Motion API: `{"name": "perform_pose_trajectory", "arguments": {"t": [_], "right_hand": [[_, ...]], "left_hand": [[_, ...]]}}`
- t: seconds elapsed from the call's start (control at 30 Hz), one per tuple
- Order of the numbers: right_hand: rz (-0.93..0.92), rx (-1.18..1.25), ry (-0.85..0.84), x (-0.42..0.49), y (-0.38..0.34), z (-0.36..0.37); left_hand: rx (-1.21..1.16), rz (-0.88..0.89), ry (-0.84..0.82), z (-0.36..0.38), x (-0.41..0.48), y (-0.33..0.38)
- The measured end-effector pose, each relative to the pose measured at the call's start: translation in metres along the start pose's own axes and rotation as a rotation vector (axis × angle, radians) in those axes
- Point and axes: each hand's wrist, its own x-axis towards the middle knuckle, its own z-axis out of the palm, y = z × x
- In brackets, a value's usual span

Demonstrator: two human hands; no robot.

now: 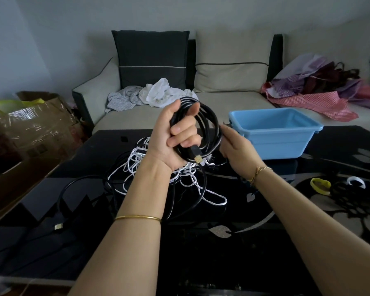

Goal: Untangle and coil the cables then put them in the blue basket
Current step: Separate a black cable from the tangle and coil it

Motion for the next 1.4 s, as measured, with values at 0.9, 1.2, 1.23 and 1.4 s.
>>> {"name": "perform_pose_trajectory", "arguments": {"t": [0.9, 1.2, 1.23, 1.4], "right_hand": [[-0.241, -0.712, -0.249, -0.006, -0.096, -0.021], [-0.346, -0.591, -0.044, 0.014, -0.083, -0.041], [-0.350, -0.577, -0.011, 0.016, -0.081, -0.043], [-0.368, -0.556, 0.163, 0.023, -0.071, -0.040]], "left_hand": [[1.002, 0.592, 0.739, -0.007, 0.013, -0.012], [1.342, 0.148, 0.449, -0.004, 0.003, -0.009], [1.338, 0.103, 0.407, -0.001, 0.002, -0.009], [1.145, -0.155, 0.167, 0.006, -0.003, -0.005]]}}
